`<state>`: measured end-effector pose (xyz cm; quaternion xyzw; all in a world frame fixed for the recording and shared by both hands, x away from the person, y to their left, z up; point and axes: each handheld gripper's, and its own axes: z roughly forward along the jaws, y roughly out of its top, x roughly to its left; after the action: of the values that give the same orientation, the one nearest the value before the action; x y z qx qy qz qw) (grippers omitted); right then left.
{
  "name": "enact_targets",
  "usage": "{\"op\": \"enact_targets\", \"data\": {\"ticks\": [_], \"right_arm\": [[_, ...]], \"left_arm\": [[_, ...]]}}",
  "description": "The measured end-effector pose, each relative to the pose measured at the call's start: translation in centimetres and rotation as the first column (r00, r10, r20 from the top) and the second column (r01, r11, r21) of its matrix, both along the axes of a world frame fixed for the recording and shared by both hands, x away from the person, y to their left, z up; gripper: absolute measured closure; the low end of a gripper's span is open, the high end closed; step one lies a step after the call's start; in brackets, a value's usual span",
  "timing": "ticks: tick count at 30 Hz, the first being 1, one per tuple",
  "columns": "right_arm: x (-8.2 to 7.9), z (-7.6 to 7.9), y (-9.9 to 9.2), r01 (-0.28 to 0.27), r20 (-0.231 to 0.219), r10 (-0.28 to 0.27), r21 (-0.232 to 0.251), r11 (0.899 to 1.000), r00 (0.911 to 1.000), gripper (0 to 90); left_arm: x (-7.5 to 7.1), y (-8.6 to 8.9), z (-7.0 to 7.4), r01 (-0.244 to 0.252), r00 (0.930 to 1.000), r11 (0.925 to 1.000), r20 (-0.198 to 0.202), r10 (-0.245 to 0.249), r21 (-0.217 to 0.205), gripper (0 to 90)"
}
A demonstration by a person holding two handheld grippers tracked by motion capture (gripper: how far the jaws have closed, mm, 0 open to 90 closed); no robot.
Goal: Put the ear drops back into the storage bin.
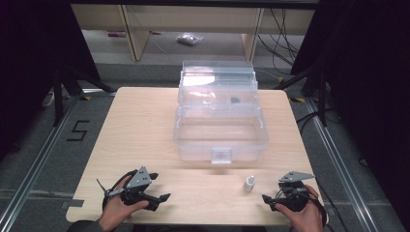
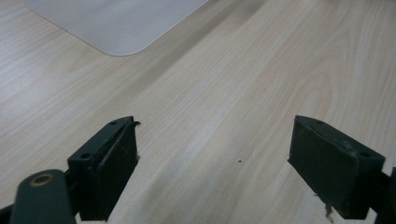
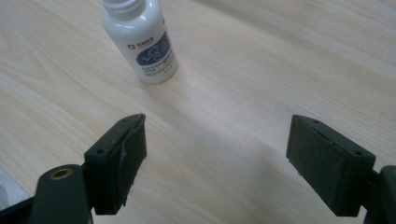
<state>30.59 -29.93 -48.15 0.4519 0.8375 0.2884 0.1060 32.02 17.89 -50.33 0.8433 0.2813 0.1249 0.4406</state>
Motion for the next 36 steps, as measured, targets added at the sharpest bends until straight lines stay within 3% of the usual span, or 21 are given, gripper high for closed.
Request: {"op": "enact_targets", "data": {"ticks": [3, 4, 6, 8, 14, 15, 16, 18, 20, 21, 25, 26, 27, 28, 32, 34, 36], "right_arm": [[-0.3, 0.1, 0.2, 0.025, -0.018, -0.025, 0.010, 1.000, 0.9995, 21.3], [0.0, 0.1, 0.0, -0.006, -0.003, 0.006, -0.003, 1.000, 1.0000, 21.8], [0.0, 0.2, 0.1, -0.006, -0.006, 0.006, -0.007, 1.000, 1.0000, 22.0], [0.0, 0.1, 0.1, -0.014, -0.007, 0.014, -0.010, 1.000, 0.9999, 22.0], [-0.1, 0.2, 0.4, -0.018, -0.018, 0.018, -0.020, 1.000, 0.9997, 22.8], [-0.3, 0.2, 0.7, 0.008, -0.030, -0.009, -0.009, 1.000, 0.9995, 22.8], [-0.2, 0.1, 0.6, -0.016, -0.010, 0.015, -0.018, 1.000, 0.9998, 22.9], [-0.1, 0.2, 0.6, -0.031, -0.017, 0.031, -0.017, 0.999, 0.9994, 24.3], [-0.1, 0.3, 0.7, -0.028, -0.021, 0.028, -0.016, 0.999, 0.9994, 24.2], [-0.1, 0.3, 0.7, -0.028, -0.024, 0.028, -0.018, 0.999, 0.9993, 24.4], [-0.1, 0.4, 0.9, -0.031, -0.022, 0.031, -0.020, 0.999, 0.9993, 24.7], [-0.1, 0.4, 0.9, -0.042, -0.008, 0.041, -0.027, 0.999, 0.9991, 24.9], [-0.3, 0.4, 1.2, -0.015, -0.022, 0.015, -0.012, 1.000, 0.9997, 25.1], [-0.3, 0.7, 1.2, -0.024, -0.040, 0.023, -0.021, 0.999, 0.9989, 25.2], [0.0, 0.7, 1.5, -0.072, -0.027, 0.072, -0.014, 0.997, 0.9971, 25.8], [-0.1, 0.8, 1.6, -0.055, -0.024, 0.055, -0.005, 0.998, 0.9982, 25.8], [0.0, 0.9, 1.6, -0.078, -0.014, 0.078, -0.021, 0.997, 0.9969, 25.9]], "left_arm": [[0.0, 0.0, 0.0, 0.005, 1.0000, 1.0000, 0.002, -0.005, 0.004, 14.9], [0.0, 0.0, 0.0, -0.001, 1.0000, 1.0000, 0.000, 0.001, 0.000, 14.9], [0.1, 0.1, 0.0, 0.006, 1.0000, 0.9997, 0.004, -0.006, 0.022, 14.9], [0.0, 0.0, 0.0, -0.001, 1.0000, 1.0000, 0.000, 0.001, -0.003, 14.9], [0.1, 0.1, 0.0, 0.004, 1.0000, 0.9998, 0.004, -0.004, 0.019, 14.9], [0.1, 0.1, 0.0, 0.003, 1.0000, 0.9999, 0.002, -0.003, 0.015, 14.9], [0.1, 0.1, 0.0, 0.005, 1.0000, 0.9998, 0.001, -0.005, 0.017, 14.9], [0.1, 0.1, 0.0, 0.005, 1.0000, 0.9999, 0.000, -0.005, 0.014, 14.9], [0.1, 0.1, 0.0, 0.005, 1.0000, 0.9998, 0.000, -0.005, 0.017, 14.9], [0.1, 0.0, 0.0, 0.004, 1.0000, 1.0000, -0.009, -0.004, -0.002, 14.9], [0.2, 0.1, 0.0, 0.008, 1.0000, 0.9999, -0.002, -0.008, 0.015, 14.9], [0.1, 0.0, 0.0, 0.002, 0.9999, 1.0000, -0.011, -0.002, -0.001, 14.9], [0.1, 0.0, -0.1, 0.001, 1.0000, 1.0000, -0.009, -0.001, -0.003, 14.9], [0.1, 0.0, -0.1, 0.001, 0.9999, 1.0000, -0.011, -0.001, -0.001, 14.9], [0.2, 0.2, -0.1, 0.004, 1.0000, 0.9997, -0.005, -0.004, 0.023, 14.9], [0.2, 0.2, 0.0, 0.011, 0.9999, 0.9996, 0.002, -0.011, 0.026, 14.9], [0.2, 0.2, -0.1, 0.007, 1.0000, 0.9997, 0.000, -0.007, 0.022, 14.9]]}}
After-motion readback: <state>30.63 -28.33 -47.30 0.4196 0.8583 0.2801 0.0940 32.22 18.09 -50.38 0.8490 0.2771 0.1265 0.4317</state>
